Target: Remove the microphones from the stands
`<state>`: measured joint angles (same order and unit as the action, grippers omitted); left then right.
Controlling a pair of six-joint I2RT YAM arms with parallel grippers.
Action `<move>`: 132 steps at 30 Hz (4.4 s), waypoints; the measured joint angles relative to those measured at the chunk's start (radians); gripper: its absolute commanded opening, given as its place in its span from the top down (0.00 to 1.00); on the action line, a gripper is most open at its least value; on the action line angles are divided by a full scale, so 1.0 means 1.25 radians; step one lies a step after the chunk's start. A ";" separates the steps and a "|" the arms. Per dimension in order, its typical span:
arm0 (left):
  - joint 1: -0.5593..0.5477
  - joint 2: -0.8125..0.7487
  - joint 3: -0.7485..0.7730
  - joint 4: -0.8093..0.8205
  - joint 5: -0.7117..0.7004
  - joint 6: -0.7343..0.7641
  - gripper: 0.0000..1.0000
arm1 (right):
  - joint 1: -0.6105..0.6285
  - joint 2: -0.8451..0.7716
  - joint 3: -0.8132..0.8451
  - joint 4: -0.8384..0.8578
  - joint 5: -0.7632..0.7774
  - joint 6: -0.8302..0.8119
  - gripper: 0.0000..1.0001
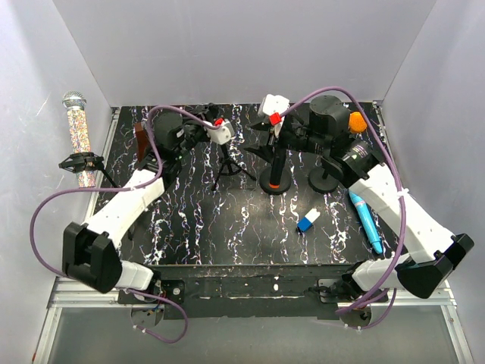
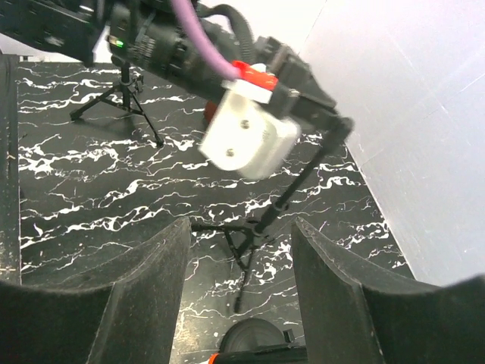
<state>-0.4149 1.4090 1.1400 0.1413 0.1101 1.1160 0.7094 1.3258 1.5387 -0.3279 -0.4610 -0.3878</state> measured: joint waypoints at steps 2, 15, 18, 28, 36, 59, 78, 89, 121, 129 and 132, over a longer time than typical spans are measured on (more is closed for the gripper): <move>0.000 -0.040 -0.015 -0.048 0.036 -0.012 0.45 | 0.000 -0.004 0.000 0.005 0.002 0.000 0.37; -0.016 -0.088 0.069 -0.405 0.237 -0.245 0.02 | 0.000 0.006 0.000 0.007 0.009 0.013 0.36; -0.016 -0.087 0.134 -0.475 0.257 -0.364 0.02 | 0.000 0.005 0.000 -0.002 0.012 0.015 0.36; -0.017 -0.010 0.246 -0.573 0.200 -0.706 0.02 | -0.002 -0.003 0.008 -0.074 0.034 0.015 0.35; -0.016 0.082 0.296 -0.657 0.145 -0.720 0.02 | -0.002 -0.028 0.026 -0.134 0.060 0.009 0.34; -0.022 0.352 0.510 -0.824 0.139 -0.625 0.37 | -0.017 -0.049 0.023 -0.157 0.076 -0.006 0.34; -0.023 0.428 0.600 -0.833 0.013 -0.586 0.99 | -0.029 -0.049 -0.002 -0.154 0.076 -0.010 0.34; 0.015 0.568 0.740 -0.731 -0.093 -0.576 0.45 | -0.031 -0.050 -0.009 -0.150 0.108 -0.009 0.34; 0.004 0.305 0.641 -0.615 0.277 -0.777 0.02 | -0.119 0.103 0.050 -0.234 0.473 0.377 0.22; 0.004 0.284 0.584 -0.616 0.276 -0.776 0.02 | -0.117 0.187 0.060 -0.245 0.498 0.432 0.45; 0.004 0.262 0.563 -0.615 0.274 -0.773 0.02 | -0.117 0.195 0.060 -0.244 0.494 0.438 0.62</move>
<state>-0.4095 1.7367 1.8442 -0.6270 0.4526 0.1493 0.5632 1.5692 1.6135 -0.6327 0.1562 0.1596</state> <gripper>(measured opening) 0.981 0.518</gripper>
